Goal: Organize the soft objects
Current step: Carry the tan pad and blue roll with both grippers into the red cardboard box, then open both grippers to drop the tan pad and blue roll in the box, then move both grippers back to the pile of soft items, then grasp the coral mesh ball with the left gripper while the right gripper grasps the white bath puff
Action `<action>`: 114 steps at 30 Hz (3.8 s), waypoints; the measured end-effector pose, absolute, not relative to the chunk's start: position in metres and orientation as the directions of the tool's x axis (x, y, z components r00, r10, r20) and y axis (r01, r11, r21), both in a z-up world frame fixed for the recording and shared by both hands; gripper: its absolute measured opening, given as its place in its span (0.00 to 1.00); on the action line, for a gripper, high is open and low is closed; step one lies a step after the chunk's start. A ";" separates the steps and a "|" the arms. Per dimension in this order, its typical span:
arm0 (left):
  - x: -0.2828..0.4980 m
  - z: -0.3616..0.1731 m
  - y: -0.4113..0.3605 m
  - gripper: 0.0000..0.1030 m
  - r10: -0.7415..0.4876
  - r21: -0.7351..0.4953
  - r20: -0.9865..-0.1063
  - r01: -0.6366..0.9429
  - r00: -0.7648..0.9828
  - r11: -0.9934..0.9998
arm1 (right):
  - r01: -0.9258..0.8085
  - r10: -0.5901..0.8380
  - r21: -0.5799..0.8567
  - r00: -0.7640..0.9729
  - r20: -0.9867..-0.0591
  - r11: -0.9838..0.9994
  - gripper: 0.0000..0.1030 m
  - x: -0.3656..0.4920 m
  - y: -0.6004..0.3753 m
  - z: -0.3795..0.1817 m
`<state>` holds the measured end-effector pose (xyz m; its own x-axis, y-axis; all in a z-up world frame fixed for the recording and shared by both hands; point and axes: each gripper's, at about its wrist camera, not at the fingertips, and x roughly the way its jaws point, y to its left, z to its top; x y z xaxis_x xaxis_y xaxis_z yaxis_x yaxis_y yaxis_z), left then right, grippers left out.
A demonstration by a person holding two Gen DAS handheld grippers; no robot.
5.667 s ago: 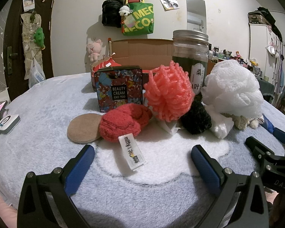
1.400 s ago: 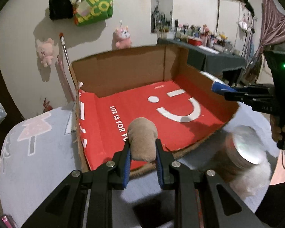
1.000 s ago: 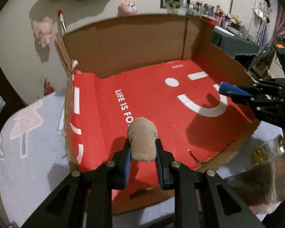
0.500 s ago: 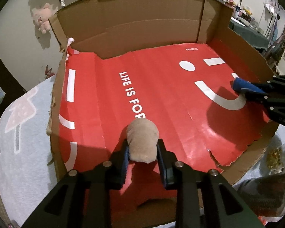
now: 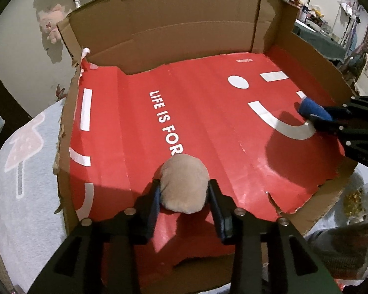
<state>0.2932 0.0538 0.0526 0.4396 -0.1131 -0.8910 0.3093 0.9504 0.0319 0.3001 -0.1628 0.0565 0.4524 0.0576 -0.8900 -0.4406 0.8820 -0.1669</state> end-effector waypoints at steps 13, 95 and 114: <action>0.274 0.079 0.052 0.78 -0.155 0.019 -0.833 0.307 0.532 0.951 | -0.465 0.110 -0.140 0.469 -0.876 0.874 0.54 0.288 -0.158 0.069; 0.061 0.065 0.007 0.91 -0.264 -0.041 -0.597 0.299 0.758 0.953 | -0.491 0.496 0.184 0.638 -0.590 0.851 0.88 0.070 -0.188 0.069; 0.060 0.062 0.010 0.43 -0.339 -0.113 -0.627 0.349 0.702 0.930 | -0.547 0.572 0.232 0.608 -0.551 0.804 0.42 0.055 -0.189 0.060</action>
